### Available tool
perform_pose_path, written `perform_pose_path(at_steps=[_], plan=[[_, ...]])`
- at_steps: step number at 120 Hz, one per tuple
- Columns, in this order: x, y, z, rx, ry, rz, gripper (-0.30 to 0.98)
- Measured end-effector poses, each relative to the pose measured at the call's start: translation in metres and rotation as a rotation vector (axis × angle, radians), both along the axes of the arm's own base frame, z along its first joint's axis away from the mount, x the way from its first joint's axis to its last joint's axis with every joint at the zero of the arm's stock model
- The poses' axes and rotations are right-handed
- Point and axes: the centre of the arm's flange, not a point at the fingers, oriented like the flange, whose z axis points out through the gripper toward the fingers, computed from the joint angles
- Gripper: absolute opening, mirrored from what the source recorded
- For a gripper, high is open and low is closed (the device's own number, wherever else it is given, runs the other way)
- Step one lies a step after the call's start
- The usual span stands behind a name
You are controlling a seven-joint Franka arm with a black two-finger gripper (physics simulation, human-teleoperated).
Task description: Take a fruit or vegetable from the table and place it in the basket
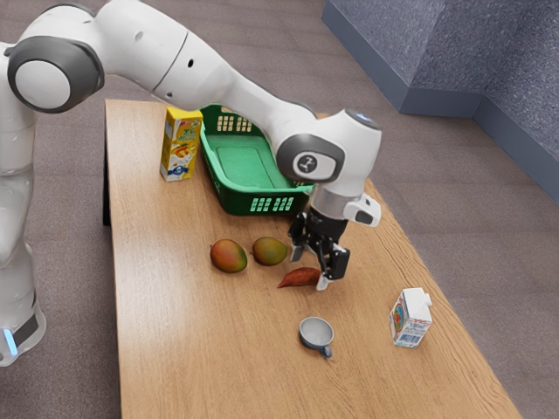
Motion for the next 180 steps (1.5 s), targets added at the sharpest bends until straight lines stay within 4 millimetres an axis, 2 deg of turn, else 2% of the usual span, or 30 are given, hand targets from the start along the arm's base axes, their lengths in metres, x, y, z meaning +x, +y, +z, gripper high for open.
perform_pose_path(at_steps=[96, 104, 119, 132, 146, 156, 164, 170, 180], plan=[[-0.004, -0.003, -0.025, 0.024, -0.011, 0.059, 0.67], [-0.004, -0.005, -0.025, 0.024, -0.013, 0.059, 0.61], [-0.003, -0.005, -0.024, 0.035, -0.02, 0.059, 0.39], [-0.003, -0.005, -0.024, 0.041, -0.024, 0.062, 0.25], [-0.002, -0.005, -0.023, 0.044, -0.026, 0.066, 0.18], [-0.003, -0.01, -0.017, 0.052, -0.038, 0.058, 0.16], [-0.007, -0.014, -0.002, 0.063, -0.064, 0.045, 0.15], [-0.012, -0.015, 0.02, 0.072, -0.095, 0.038, 0.15], [-0.027, -0.013, 0.073, 0.1, -0.162, 0.024, 0.16]])
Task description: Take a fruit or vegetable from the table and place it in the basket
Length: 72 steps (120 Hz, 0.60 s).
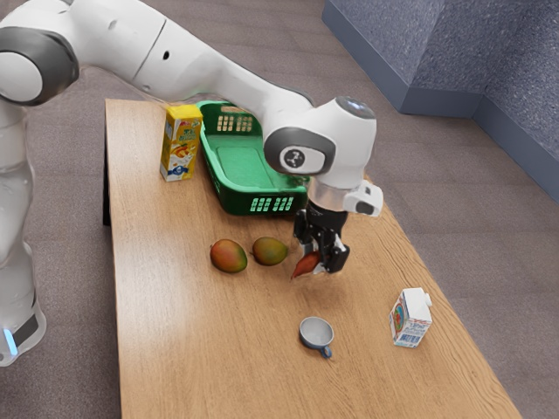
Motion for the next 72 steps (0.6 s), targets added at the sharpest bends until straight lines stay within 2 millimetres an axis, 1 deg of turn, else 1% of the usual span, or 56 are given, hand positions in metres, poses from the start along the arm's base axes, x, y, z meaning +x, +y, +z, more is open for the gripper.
perform_pose_path(at_steps=[6, 11, 17, 21, 25, 31, 41, 51, 59, 72], plan=[[-0.011, 0.004, 0.03, 0.018, -0.029, -0.002, 0.15], [-0.016, 0.015, 0.059, 0.043, -0.055, 0.009, 0.14], [-0.017, 0.037, 0.085, 0.076, -0.064, 0.039, 0.15], [-0.018, 0.055, 0.095, 0.101, -0.059, 0.063, 0.15], [-0.018, 0.076, 0.101, 0.124, -0.046, 0.088, 0.14], [-0.019, 0.113, 0.104, 0.149, -0.019, 0.135, 0.14], [-0.025, 0.176, 0.103, 0.179, 0.03, 0.204, 0.14], [-0.033, 0.226, 0.1, 0.192, 0.073, 0.247, 0.14], [-0.039, 0.254, 0.096, 0.196, 0.103, 0.263, 0.14], [-0.037, 0.281, 0.076, 0.193, 0.157, 0.249, 0.14]])
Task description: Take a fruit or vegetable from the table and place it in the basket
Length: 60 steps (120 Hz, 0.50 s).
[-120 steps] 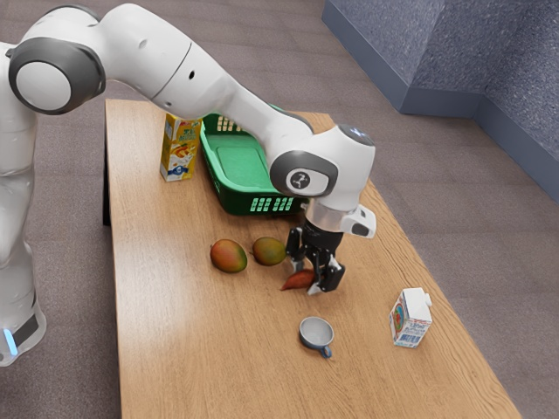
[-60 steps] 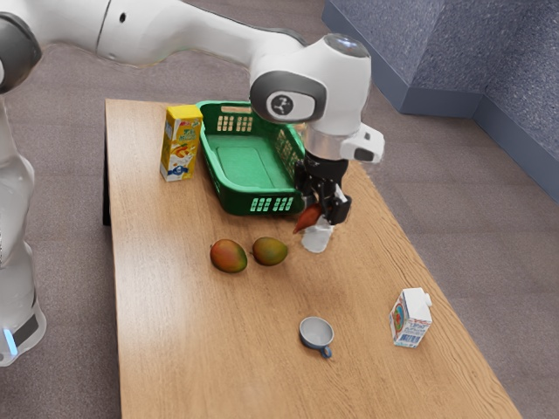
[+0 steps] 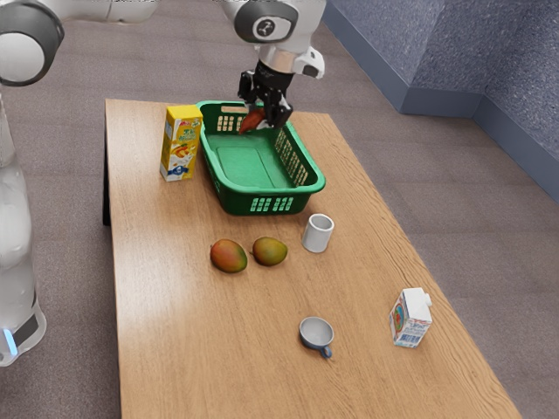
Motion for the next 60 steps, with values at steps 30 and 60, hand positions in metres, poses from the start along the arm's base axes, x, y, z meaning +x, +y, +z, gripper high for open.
perform_pose_path(at_steps=[30, 60], plan=[[0.009, 0.028, -0.031, -0.044, 0.042, -0.073, 0.23], [0.019, 0.015, -0.012, -0.035, 0.012, -0.193, 0.61]])
